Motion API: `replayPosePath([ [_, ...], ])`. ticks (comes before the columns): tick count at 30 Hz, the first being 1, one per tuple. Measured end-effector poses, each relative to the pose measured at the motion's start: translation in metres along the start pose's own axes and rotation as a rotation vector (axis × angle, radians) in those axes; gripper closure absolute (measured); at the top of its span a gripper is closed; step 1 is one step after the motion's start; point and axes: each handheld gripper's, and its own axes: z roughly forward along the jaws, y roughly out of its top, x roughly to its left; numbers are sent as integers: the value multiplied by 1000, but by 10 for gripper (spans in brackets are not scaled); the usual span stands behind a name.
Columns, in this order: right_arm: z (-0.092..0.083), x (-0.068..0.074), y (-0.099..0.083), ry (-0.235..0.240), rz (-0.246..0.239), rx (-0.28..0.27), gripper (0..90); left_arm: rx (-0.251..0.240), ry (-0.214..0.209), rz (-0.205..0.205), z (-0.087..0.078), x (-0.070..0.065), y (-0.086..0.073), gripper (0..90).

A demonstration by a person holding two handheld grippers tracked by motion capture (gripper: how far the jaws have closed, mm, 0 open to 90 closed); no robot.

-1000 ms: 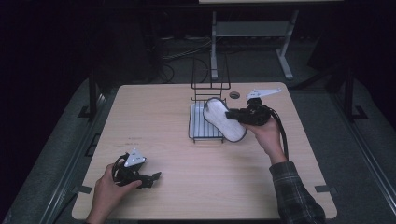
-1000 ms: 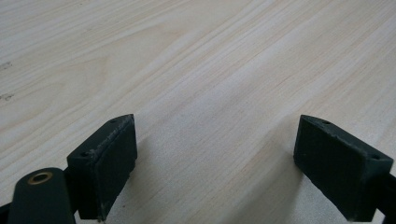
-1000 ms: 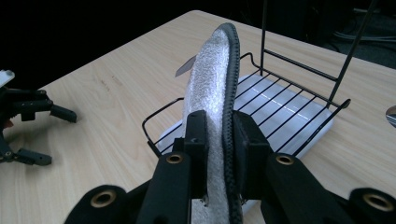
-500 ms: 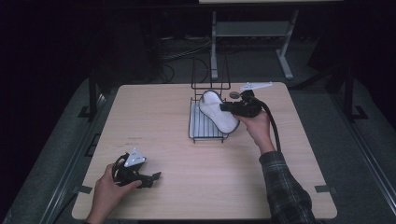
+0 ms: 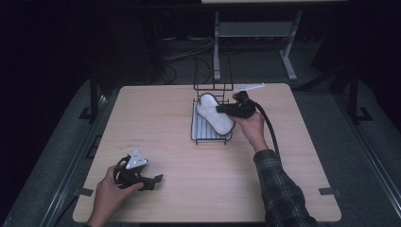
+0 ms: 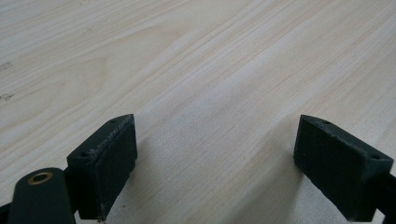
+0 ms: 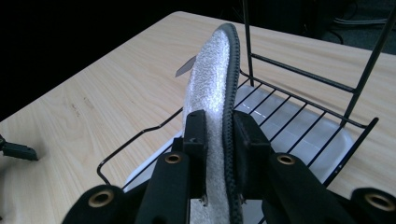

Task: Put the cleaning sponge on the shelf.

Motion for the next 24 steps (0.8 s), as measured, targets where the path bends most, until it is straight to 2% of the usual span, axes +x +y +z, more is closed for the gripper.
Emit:
replayPosePath([
  [14, 4, -5, -2, -45, -4, 2, 725, 0, 0, 0, 0, 0, 0, 127],
  [20, 7, -4, -3, -86, -19, 9, 662, 0, 0, 0, 0, 0, 0, 127],
  [24, 8, -5, -3, -95, -21, 12, 631, 0, 0, 0, 0, 0, 0, 126],
])
